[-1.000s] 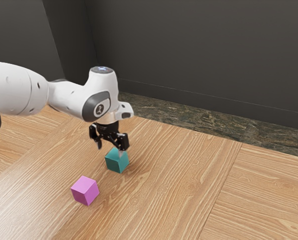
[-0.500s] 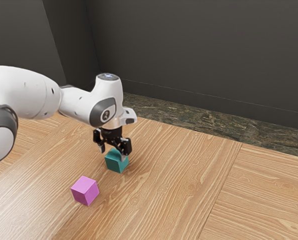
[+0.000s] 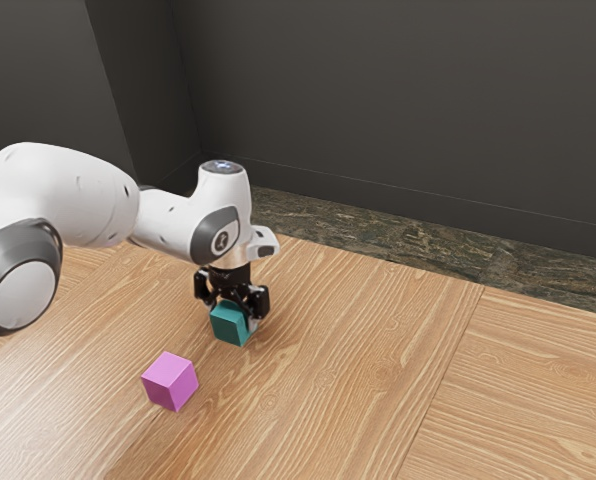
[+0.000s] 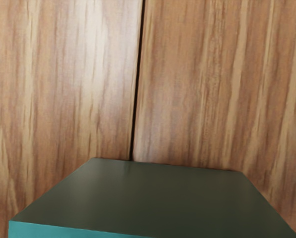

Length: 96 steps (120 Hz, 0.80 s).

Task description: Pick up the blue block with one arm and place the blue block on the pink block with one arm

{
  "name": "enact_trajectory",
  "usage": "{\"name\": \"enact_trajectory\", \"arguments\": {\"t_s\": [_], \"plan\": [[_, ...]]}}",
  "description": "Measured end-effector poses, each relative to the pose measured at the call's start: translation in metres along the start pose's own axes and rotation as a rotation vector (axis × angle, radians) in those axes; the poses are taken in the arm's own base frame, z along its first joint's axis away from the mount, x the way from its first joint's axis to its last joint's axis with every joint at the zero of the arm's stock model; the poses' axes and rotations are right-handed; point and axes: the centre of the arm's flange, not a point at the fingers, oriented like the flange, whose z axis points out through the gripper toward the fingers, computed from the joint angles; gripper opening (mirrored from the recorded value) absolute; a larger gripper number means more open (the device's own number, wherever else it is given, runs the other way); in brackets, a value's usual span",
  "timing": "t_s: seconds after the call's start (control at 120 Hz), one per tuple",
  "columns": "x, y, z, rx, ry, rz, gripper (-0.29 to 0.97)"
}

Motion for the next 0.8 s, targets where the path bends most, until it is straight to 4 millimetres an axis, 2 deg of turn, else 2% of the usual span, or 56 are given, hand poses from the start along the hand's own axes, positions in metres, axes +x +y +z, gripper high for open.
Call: {"name": "enact_trajectory", "arguments": {"t_s": [0.117, 0.283, 0.45, 0.533, 0.65, 0.8], "plan": [[-0.001, 0.001, 0.001, -0.001, -0.001, -0.002, 0.45], [-0.001, 0.002, -0.001, 0.000, 0.002, -0.001, 0.40], [-0.005, 0.004, -0.019, -0.004, 0.014, 0.018, 0.37], [-0.023, 0.007, -0.035, -0.015, 0.005, 0.035, 0.38], [-0.057, -0.007, -0.052, -0.004, -0.009, 0.029, 0.38], [-0.086, -0.015, -0.062, -0.004, -0.021, 0.042, 0.40]]}}
